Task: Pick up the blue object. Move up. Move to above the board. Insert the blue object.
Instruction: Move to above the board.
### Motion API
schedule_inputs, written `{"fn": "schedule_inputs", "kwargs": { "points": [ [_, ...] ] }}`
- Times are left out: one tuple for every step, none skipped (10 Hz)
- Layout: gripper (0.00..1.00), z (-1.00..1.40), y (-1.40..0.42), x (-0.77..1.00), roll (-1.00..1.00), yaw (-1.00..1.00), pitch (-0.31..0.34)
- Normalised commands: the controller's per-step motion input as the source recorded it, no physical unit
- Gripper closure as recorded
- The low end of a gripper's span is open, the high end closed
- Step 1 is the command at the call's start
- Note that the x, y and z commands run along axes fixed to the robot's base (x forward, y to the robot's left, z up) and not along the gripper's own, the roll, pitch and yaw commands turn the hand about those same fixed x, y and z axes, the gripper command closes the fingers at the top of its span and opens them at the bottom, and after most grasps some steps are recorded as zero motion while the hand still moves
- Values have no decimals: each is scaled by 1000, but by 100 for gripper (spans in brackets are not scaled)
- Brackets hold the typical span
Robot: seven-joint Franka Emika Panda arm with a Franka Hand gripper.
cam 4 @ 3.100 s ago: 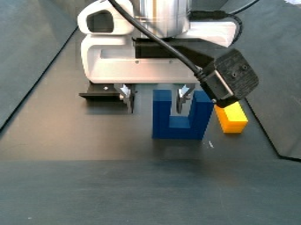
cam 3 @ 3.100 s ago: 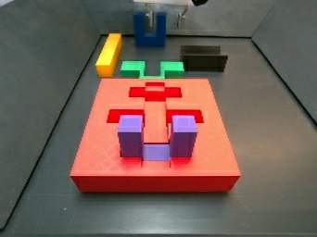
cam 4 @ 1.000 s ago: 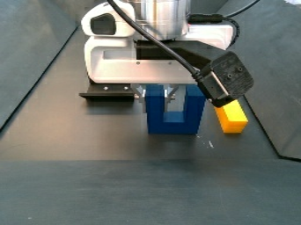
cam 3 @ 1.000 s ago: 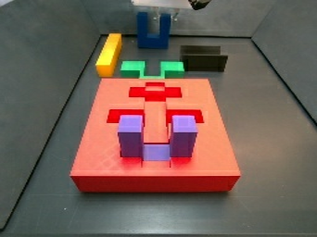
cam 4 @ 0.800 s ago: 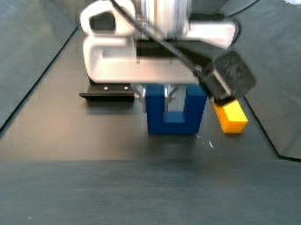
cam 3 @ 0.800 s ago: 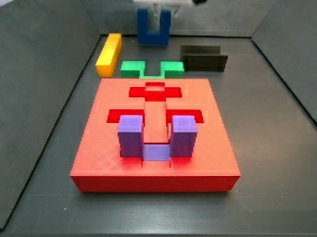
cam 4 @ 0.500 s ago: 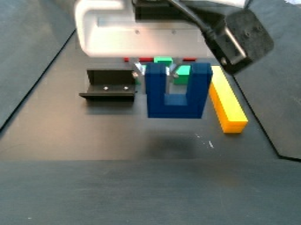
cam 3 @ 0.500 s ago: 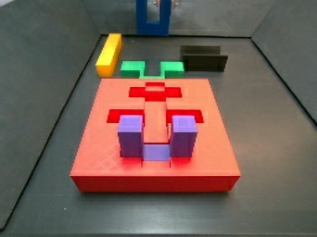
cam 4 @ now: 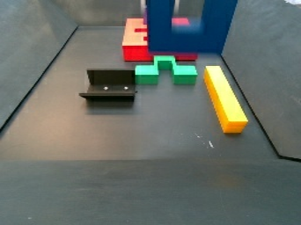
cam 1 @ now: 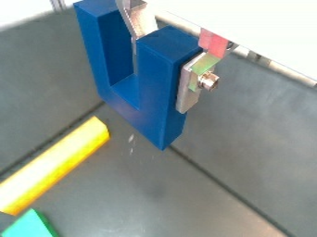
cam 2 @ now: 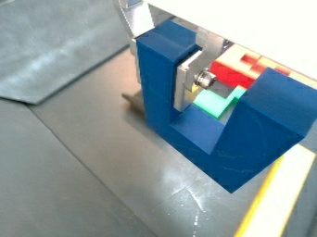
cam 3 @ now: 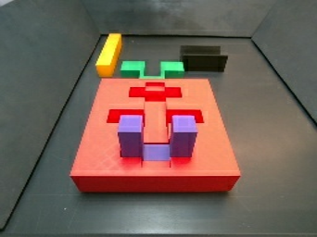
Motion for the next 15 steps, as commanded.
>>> {"fn": "schedule_inputs", "kwargs": {
  "points": [
    [100,612,3,26,14,7,81],
    [100,300,8,28,5,7,62],
    [100,225,6,21,3,6,57],
    [100,152,-1400,-129,7,109,204],
    [100,142,-1400,-128,33,106,175],
    [100,141,-1400,-137,73,75,89],
    [100,140,-1400,-145,17,34,29],
    [100,145,-1400,-141,23,29,21],
    [100,145,-1400,-141,28,19,21],
    [100,148,-1400,-142,20,15,20],
    [100,152,-1400,-141,6,9,11],
    [100,155,-1400,-145,-7,9,9],
    [100,160,-1400,-144,-2,9,9],
    [100,178,-1400,-128,5,7,26],
    [100,192,-1400,-112,6,6,37]
  ]
}}
